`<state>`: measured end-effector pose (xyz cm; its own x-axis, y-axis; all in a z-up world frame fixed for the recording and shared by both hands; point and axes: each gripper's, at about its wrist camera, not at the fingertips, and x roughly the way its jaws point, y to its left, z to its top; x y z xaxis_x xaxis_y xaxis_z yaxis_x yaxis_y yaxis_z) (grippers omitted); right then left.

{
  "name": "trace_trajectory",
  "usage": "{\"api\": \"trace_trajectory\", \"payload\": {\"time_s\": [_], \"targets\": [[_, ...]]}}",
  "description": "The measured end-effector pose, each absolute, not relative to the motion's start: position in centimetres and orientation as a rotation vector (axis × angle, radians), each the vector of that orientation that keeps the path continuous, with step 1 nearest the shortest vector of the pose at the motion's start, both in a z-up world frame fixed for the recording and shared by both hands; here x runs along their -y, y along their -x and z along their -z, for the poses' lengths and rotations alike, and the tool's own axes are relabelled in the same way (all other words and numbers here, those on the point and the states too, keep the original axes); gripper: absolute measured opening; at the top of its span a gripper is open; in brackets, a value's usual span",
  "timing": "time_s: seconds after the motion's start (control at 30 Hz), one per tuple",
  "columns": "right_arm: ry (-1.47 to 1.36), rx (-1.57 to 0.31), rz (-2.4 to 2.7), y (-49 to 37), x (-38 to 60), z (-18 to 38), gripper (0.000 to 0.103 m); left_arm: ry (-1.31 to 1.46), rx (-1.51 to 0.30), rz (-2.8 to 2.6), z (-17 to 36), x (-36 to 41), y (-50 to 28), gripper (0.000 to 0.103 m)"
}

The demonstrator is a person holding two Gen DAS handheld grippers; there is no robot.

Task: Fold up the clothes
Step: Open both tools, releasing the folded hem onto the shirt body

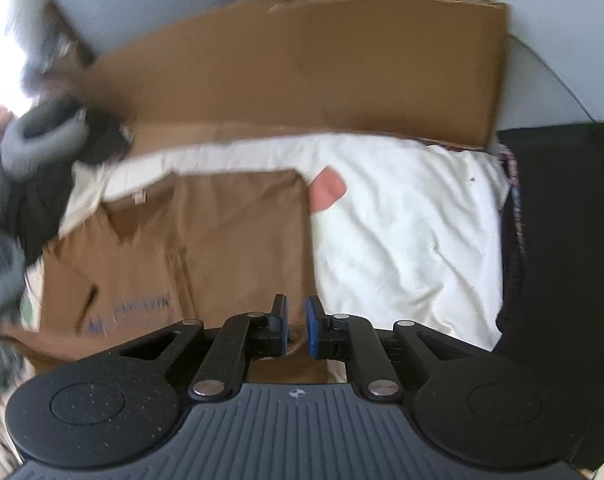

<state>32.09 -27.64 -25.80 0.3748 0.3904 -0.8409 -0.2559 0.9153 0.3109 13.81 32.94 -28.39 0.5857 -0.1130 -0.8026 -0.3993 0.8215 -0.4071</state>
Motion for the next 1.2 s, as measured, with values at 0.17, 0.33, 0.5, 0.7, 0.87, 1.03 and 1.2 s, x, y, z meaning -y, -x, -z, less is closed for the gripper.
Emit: {"api": "trace_trajectory", "payload": {"time_s": [0.17,0.33,0.5,0.7,0.87,1.03,1.2], "targets": [[-0.079,-1.134,-0.414,-30.9,28.9,23.5,0.025,0.628,-0.934,-0.153,27.3,-34.2,-12.5,0.044],[-0.055,-1.105,-0.427,-29.9,29.9,21.6,0.040,0.544,-0.988,-0.127,26.2,-34.5,-11.3,0.046],[-0.079,-1.084,-0.439,-27.9,30.2,22.0,0.044,0.533,-1.014,-0.159,25.4,-34.5,-10.4,0.047],[-0.025,-1.102,-0.505,-27.3,28.8,23.7,0.044,0.526,-1.033,-0.157,25.5,-33.6,-10.4,0.050],[-0.014,-1.107,-0.514,-27.5,28.1,26.6,0.044,0.468,-1.092,-0.129,28.3,-32.7,-11.7,0.051],[0.009,-1.132,-0.480,-28.2,27.7,30.8,0.044,0.406,-1.162,-0.095,31.9,-31.9,-13.0,0.051],[-0.030,-1.136,-0.436,-29.1,28.0,34.2,0.044,0.384,-1.193,-0.081,34.7,-31.8,-13.6,0.051]]}}
